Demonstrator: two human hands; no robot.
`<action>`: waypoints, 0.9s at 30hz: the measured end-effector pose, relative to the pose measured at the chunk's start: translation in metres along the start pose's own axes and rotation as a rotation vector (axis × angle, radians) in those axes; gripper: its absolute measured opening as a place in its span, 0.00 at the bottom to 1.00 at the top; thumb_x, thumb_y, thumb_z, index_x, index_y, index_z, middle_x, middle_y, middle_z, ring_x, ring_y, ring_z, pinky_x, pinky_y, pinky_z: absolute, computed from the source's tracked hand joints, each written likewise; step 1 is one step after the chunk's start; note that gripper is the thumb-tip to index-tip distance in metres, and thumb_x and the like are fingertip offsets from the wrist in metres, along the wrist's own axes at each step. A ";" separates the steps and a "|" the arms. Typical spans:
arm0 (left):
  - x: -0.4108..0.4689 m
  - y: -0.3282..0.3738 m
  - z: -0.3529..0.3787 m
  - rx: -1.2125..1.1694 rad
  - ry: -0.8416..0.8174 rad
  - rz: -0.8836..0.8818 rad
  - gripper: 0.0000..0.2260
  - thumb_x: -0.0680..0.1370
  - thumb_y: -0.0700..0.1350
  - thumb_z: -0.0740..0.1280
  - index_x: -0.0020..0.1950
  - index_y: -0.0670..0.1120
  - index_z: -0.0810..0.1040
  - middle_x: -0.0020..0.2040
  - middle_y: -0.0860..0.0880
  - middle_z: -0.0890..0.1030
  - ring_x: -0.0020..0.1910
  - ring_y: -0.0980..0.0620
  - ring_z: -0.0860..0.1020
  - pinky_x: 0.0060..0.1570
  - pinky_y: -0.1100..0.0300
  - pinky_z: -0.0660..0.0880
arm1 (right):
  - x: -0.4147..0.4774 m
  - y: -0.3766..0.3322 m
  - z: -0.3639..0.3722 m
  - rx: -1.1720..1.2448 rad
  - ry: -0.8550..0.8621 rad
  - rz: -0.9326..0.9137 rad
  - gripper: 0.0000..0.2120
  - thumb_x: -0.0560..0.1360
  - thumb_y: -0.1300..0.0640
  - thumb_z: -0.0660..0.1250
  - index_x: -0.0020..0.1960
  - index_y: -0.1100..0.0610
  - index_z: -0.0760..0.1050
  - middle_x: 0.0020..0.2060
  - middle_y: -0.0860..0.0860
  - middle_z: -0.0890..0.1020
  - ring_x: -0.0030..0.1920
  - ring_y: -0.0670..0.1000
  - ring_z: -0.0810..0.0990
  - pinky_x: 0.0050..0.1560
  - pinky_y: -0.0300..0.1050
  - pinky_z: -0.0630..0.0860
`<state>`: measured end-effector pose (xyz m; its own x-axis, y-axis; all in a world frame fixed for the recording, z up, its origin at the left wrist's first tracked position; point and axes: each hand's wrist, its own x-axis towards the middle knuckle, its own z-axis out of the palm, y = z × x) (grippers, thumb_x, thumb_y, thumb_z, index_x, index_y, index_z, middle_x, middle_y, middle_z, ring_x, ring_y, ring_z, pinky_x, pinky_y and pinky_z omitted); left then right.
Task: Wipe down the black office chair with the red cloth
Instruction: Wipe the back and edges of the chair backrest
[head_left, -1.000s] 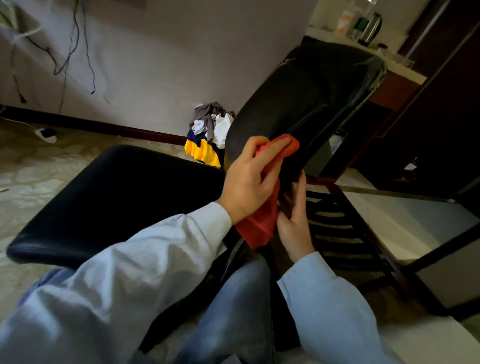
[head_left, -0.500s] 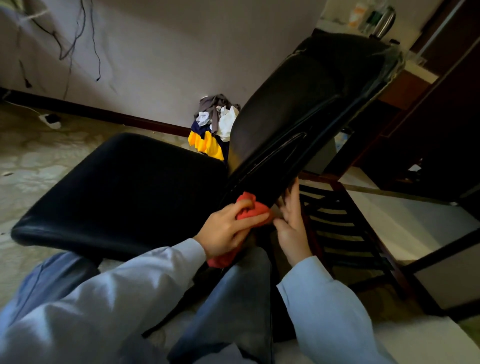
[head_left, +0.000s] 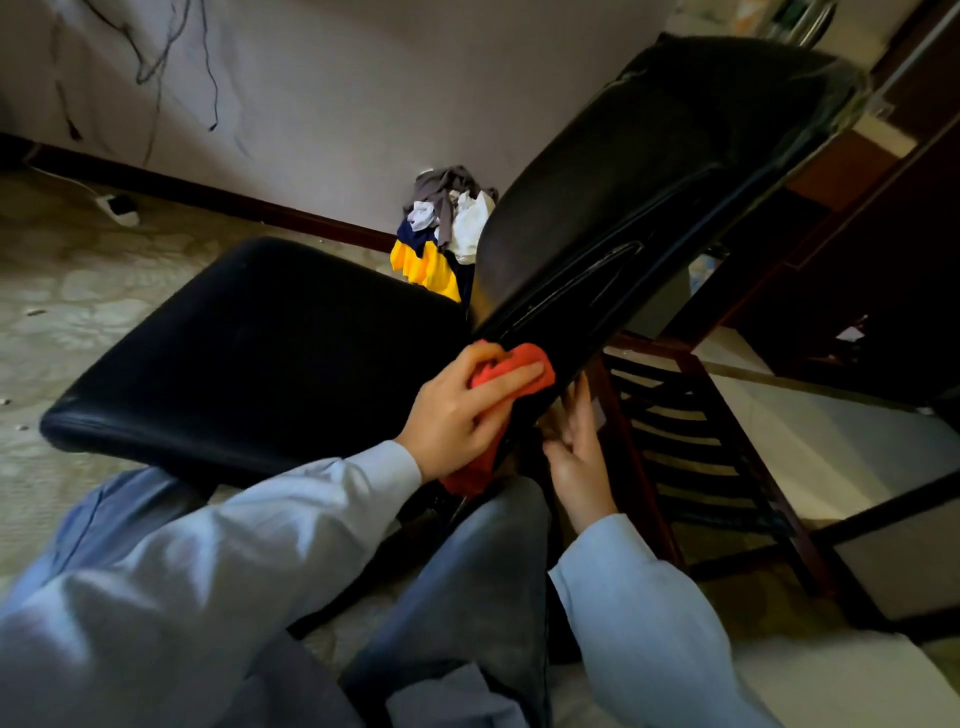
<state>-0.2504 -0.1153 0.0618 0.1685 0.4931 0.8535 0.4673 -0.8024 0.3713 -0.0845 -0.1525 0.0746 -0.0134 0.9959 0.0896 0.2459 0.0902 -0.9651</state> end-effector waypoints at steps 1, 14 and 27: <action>0.007 0.002 0.000 0.029 -0.013 0.054 0.16 0.78 0.43 0.60 0.66 0.53 0.69 0.60 0.46 0.67 0.52 0.47 0.73 0.44 0.56 0.77 | -0.001 0.001 0.000 -0.012 -0.002 0.007 0.40 0.72 0.68 0.57 0.71 0.31 0.53 0.74 0.48 0.61 0.74 0.49 0.60 0.72 0.60 0.58; 0.003 -0.016 0.017 0.296 -0.245 0.298 0.19 0.77 0.43 0.58 0.67 0.55 0.66 0.61 0.47 0.67 0.38 0.45 0.76 0.31 0.60 0.69 | 0.000 0.000 -0.001 0.051 -0.010 0.054 0.39 0.74 0.77 0.53 0.67 0.35 0.55 0.73 0.52 0.64 0.72 0.50 0.63 0.73 0.56 0.59; -0.086 -0.039 0.004 0.034 -0.242 -0.136 0.17 0.78 0.46 0.58 0.66 0.56 0.69 0.59 0.49 0.68 0.49 0.45 0.78 0.41 0.54 0.79 | -0.010 0.021 0.011 -0.070 -0.007 0.129 0.40 0.76 0.75 0.52 0.65 0.31 0.48 0.75 0.49 0.57 0.71 0.52 0.64 0.72 0.55 0.61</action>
<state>-0.2797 -0.1254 -0.0279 0.3026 0.6650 0.6828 0.5278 -0.7134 0.4609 -0.0896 -0.1605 0.0510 0.0160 0.9992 -0.0358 0.3133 -0.0390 -0.9489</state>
